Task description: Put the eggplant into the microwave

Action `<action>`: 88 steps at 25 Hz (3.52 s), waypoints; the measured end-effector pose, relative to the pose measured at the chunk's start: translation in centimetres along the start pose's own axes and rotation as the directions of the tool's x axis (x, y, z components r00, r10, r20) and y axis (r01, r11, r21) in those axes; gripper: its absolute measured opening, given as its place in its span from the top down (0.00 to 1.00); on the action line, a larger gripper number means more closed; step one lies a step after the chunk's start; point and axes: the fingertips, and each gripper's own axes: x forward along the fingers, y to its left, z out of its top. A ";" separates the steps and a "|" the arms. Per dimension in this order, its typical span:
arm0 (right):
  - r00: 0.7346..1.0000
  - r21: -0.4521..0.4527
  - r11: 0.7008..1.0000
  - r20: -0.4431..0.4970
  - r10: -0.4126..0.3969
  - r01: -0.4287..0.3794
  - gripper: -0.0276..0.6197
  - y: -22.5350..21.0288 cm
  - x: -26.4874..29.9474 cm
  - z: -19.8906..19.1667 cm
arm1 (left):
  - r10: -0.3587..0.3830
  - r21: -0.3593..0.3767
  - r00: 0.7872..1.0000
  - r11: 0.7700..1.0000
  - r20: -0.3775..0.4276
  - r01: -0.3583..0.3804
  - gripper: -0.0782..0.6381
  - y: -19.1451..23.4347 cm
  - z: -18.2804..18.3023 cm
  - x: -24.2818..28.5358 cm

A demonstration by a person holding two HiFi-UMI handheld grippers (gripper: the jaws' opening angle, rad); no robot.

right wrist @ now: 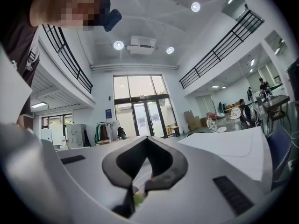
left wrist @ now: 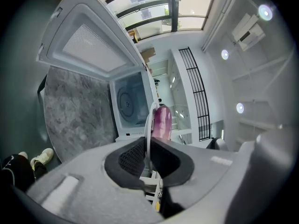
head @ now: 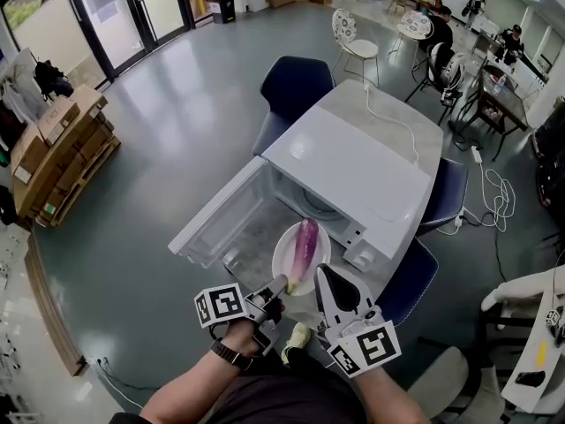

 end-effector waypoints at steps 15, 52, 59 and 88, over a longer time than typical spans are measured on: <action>0.997 0.030 0.998 -0.038 -0.061 0.062 0.96 -4.4 4.3 -2.9 | 0.033 -0.033 0.999 0.999 -0.018 -0.033 0.86 5.5 4.6 6.6; 0.978 0.055 0.977 -0.043 -0.205 0.207 0.96 -10.8 9.2 -13.2 | 0.030 -0.067 0.996 0.997 -0.079 -0.035 0.86 15.9 10.1 21.5; 0.980 0.057 0.979 -0.051 -0.191 0.194 0.96 -11.3 10.4 -14.6 | 0.010 -0.051 0.998 0.999 -0.057 -0.013 0.86 15.7 10.7 23.1; 0.987 0.084 0.986 -0.088 -0.137 0.145 0.96 -11.5 12.0 -17.2 | 0.044 0.590 0.998 0.805 0.039 -0.059 0.79 13.8 12.9 24.8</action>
